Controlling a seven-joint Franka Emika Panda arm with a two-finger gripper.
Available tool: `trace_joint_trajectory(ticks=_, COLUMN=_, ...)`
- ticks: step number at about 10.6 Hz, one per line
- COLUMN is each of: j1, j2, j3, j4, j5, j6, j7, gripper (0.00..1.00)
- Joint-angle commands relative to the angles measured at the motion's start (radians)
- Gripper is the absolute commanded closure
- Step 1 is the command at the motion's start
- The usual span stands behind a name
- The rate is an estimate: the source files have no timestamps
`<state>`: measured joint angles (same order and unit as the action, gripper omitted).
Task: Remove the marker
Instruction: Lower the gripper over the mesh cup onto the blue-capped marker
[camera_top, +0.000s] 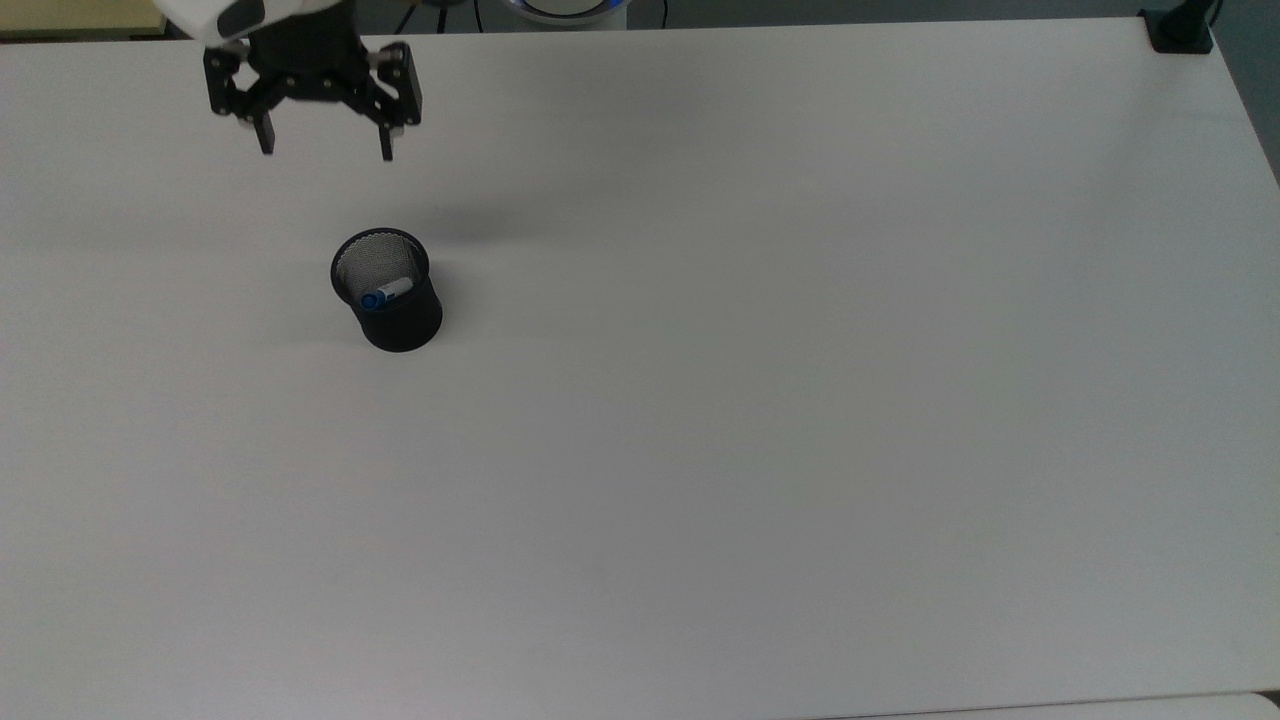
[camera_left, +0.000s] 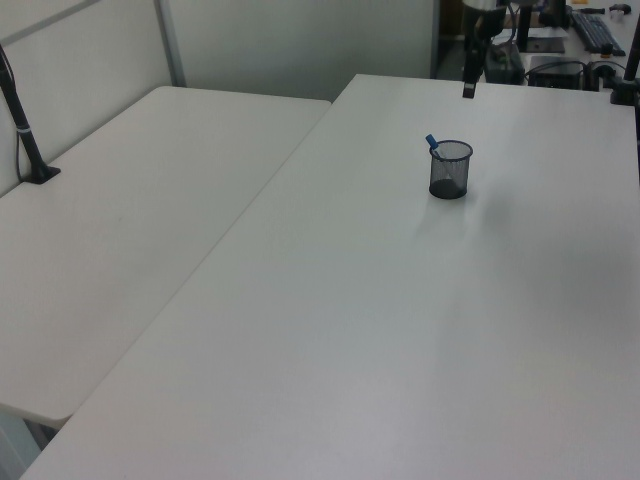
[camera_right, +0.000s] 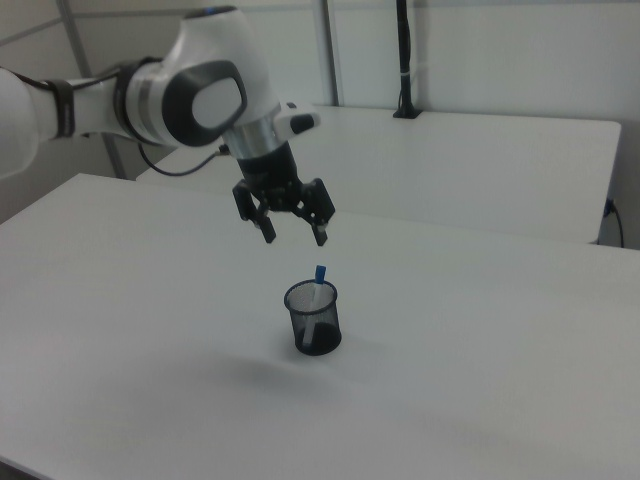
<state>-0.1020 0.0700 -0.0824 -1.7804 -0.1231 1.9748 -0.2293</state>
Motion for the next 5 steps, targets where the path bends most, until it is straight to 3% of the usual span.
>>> trace_joint_trajectory(ticks=1, j1=0.002, j2=0.065, j3=0.000, j4=-0.040, j5=-0.020, j6=0.149, j7=0.039, gripper=0.00)
trace_joint_trajectory(ticks=5, j1=0.011, j2=0.141, j3=0.001, j4=-0.093, j5=-0.020, j6=0.335, j7=0.103, gripper=0.00)
